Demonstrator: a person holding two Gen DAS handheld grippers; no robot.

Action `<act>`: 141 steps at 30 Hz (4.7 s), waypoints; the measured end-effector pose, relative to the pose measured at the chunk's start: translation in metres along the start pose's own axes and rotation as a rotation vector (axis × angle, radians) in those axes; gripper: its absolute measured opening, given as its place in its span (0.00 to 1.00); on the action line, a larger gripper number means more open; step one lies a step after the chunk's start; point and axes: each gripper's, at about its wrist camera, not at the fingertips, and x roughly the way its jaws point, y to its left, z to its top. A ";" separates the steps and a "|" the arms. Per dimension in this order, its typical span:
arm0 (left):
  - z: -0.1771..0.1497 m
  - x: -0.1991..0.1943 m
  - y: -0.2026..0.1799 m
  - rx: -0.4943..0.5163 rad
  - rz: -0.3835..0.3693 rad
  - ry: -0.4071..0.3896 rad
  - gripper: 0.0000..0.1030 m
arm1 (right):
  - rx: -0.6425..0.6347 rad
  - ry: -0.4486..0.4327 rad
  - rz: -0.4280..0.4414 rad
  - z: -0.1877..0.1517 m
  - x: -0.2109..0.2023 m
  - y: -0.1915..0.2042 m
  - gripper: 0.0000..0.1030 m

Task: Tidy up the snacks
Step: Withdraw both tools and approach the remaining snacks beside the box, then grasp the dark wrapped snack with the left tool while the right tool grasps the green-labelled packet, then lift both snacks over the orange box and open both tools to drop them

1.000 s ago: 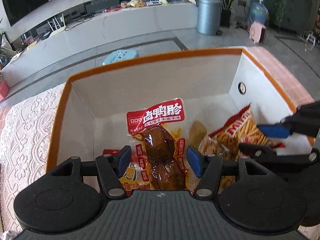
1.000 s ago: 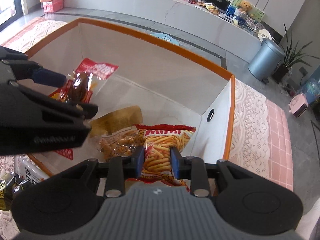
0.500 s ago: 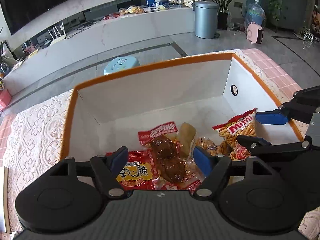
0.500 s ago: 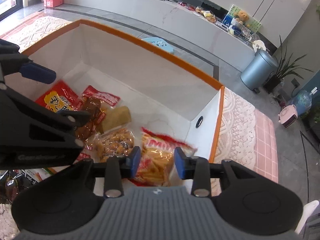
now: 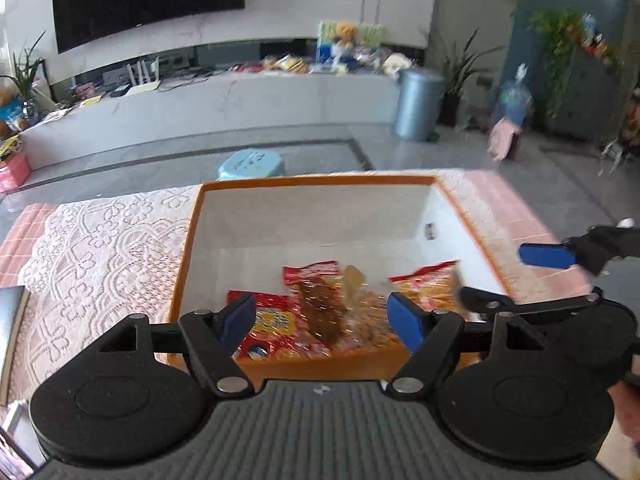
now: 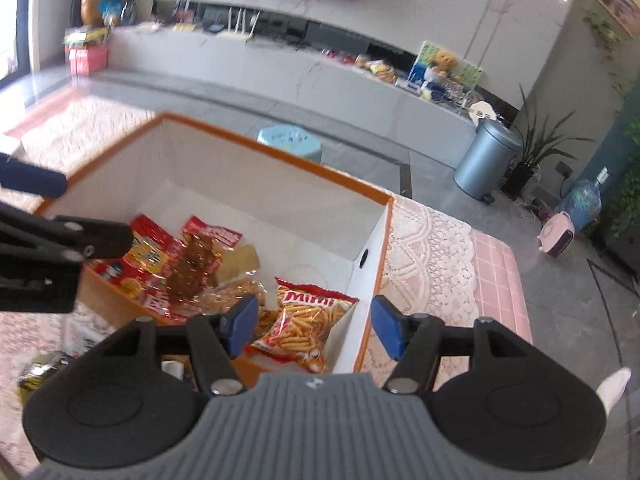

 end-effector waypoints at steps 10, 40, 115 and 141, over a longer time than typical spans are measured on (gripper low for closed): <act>-0.033 -0.055 -0.013 -0.010 -0.054 -0.072 0.85 | 0.210 -0.112 0.112 -0.045 -0.078 -0.006 0.69; -0.118 -0.025 0.029 -0.080 -0.153 0.160 0.81 | 0.293 -0.023 0.064 -0.159 -0.073 0.040 0.71; -0.138 0.030 0.026 0.169 -0.001 -0.066 0.63 | 0.240 -0.086 0.026 -0.164 -0.003 0.042 0.48; -0.063 -0.039 0.017 0.070 -0.077 -0.274 0.63 | 0.190 -0.280 0.075 -0.116 -0.088 0.027 0.43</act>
